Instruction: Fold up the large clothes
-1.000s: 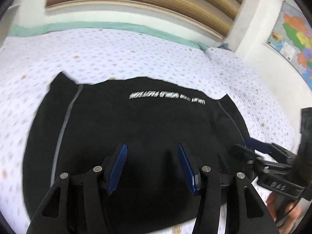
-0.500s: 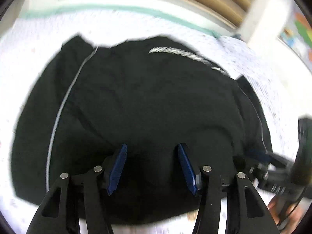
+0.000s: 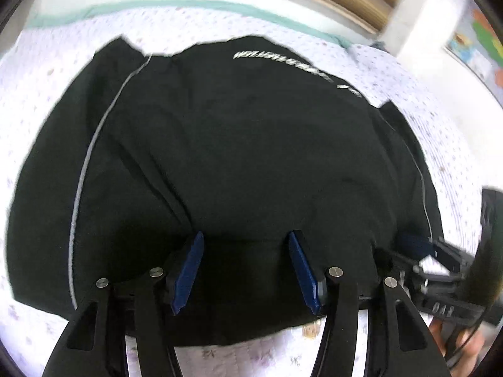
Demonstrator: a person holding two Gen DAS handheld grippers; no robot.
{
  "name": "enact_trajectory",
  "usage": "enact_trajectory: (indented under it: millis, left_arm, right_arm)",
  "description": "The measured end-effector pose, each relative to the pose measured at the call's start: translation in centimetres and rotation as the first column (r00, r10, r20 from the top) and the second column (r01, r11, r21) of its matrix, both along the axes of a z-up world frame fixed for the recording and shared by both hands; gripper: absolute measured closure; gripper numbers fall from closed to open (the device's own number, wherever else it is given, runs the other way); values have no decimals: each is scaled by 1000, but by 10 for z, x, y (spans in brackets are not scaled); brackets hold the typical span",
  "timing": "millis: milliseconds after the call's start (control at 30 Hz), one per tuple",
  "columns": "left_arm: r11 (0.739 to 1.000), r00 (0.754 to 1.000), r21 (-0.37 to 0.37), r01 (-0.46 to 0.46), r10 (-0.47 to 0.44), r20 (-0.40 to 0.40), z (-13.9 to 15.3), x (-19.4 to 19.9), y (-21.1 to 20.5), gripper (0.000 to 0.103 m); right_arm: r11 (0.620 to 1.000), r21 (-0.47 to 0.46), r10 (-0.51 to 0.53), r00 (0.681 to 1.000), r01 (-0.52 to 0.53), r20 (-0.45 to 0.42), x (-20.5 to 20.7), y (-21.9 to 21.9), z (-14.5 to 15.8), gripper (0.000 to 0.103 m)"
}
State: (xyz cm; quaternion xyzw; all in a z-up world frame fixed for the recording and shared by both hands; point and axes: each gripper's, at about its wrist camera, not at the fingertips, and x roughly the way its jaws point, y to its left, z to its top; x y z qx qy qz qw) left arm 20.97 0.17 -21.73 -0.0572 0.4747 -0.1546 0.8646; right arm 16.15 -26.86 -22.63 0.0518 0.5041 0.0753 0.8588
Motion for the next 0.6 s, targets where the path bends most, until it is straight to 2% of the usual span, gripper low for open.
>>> enact_trajectory:
  millis: [133,200,233,267,300,333,433,467,567,600]
  left_arm:
    - [999,996,6,45,-46,74,38,-11,16,45]
    - [999,990,21,28,-30,136,61,-12,37,44]
    - [1000,986,20,7,-10,164,74,-10,52,39]
    - [1000,984,17,-12,9,176,81,-7,63,31]
    - [999,981,11,-46,43,191,88,-2,79,27]
    - [996,977,2,-87,85,197,93,5,96,24]
    - [985,975,-57,-161,168,145,92,21,141,23]
    - [979,975,-86,-183,192,114,88,31,154,23]
    - [970,978,-143,-198,206,42,69,54,174,23]
    - [967,979,-162,-197,203,18,61,62,179,23]
  right_arm:
    - [1000,-10,-20,999,21,35,-16,-14,22,29]
    - [997,-58,-38,996,43,86,-25,-26,41,29]
    - [994,-87,-49,992,60,120,-28,-33,51,28]
    - [990,-116,-63,986,81,155,-30,-39,59,24]
    - [986,-135,-73,981,98,178,-29,-44,64,15]
    - [978,-165,-92,972,130,218,-31,-56,75,11]
    - [952,-228,-132,945,205,299,-32,-89,95,8]
    - [950,-229,-138,944,211,299,-29,-95,97,8]
    - [959,-177,-175,952,223,252,-14,-124,93,8]
    - [966,-127,-191,955,223,227,-7,-138,89,8]
